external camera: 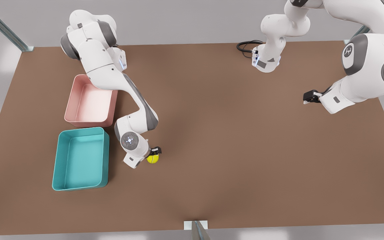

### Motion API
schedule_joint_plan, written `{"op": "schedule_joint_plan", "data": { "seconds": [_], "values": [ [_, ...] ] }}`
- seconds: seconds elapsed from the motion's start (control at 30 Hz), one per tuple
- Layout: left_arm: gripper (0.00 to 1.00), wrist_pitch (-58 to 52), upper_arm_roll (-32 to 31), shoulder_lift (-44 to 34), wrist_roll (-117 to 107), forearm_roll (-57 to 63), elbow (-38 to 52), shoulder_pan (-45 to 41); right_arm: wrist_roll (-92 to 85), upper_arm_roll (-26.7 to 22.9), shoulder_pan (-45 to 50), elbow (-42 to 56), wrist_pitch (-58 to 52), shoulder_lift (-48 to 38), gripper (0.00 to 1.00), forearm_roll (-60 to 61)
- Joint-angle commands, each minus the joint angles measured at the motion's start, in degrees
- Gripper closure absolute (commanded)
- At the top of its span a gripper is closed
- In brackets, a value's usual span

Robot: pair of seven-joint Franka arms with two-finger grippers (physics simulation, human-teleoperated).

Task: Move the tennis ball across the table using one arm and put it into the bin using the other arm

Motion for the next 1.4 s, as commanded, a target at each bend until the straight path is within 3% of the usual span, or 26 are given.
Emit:
{"op": "schedule_joint_plan", "data": {
  "seconds": [0.0,1.07,1.17,1.37],
  "values": [
    [0.0,-0.34,0.0,-0.08,-14.19,0.11,0.02,0.06,19.26,0.16,0.36,-1.89,8.96,-0.18,0.0,0.3],
    [0.0,-0.43,-0.09,0.1,-14.28,-1.04,-0.06,0.41,19.88,1.13,0.62,-4.61,14.24,4.66,0.0,0.65],
    [0.0,-0.43,-0.09,0.01,-14.28,-1.04,-0.06,0.41,19.71,1.74,0.09,-4.61,14.24,4.66,0.1,0.83],
    [0.0,-0.43,-0.09,0.01,-14.19,-1.04,-0.06,0.41,19.18,1.74,-0.87,-4.35,16.08,4.74,0.11,1.18]
  ]
}}
